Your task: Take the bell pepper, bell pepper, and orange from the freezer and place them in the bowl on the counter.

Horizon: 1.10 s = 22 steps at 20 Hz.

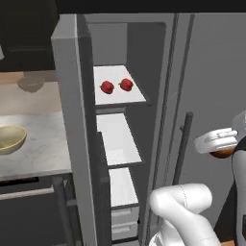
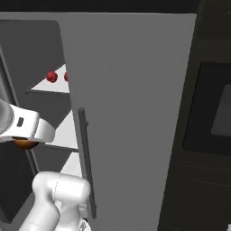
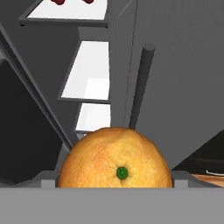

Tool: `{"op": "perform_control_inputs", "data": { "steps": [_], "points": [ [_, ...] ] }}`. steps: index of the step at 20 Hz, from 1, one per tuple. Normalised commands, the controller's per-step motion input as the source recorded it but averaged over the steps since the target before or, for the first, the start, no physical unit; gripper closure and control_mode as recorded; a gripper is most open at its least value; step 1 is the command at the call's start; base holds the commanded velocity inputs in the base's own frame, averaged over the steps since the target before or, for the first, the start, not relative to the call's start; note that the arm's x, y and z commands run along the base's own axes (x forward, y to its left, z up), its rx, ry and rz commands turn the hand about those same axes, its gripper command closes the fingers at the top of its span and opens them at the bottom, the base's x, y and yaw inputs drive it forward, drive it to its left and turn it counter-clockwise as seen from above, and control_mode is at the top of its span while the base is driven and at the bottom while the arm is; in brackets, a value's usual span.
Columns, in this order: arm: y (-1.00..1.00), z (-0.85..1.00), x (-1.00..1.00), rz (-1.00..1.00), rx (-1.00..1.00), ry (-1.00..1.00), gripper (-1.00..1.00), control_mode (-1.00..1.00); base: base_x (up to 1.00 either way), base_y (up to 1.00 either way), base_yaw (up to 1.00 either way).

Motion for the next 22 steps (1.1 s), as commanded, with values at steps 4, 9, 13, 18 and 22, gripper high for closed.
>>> {"op": "perform_control_inputs", "data": {
  "steps": [4, 9, 13, 18, 22],
  "points": [
    [0.0, 0.0, 0.0, 0.0, 0.0, 0.0, 1.0, 1.0, -0.64, -1.0, 0.03],
    [0.0, 0.0, 0.0, 0.0, 0.0, 0.0, 1.0, 1.0, -0.81, -0.99, 0.07],
    [0.0, 0.0, 0.0, 0.0, 0.0, 0.0, 1.0, 1.0, -0.86, -0.6, 0.49],
    [0.0, 0.0, 0.0, 0.0, 0.0, 0.0, 1.0, 1.0, -0.78, -0.16, 0.79],
    [0.0, 0.0, 0.0, 0.0, 0.0, 0.0, 1.0, 1.0, -0.52, 0.0, 0.95]
  ]
}}
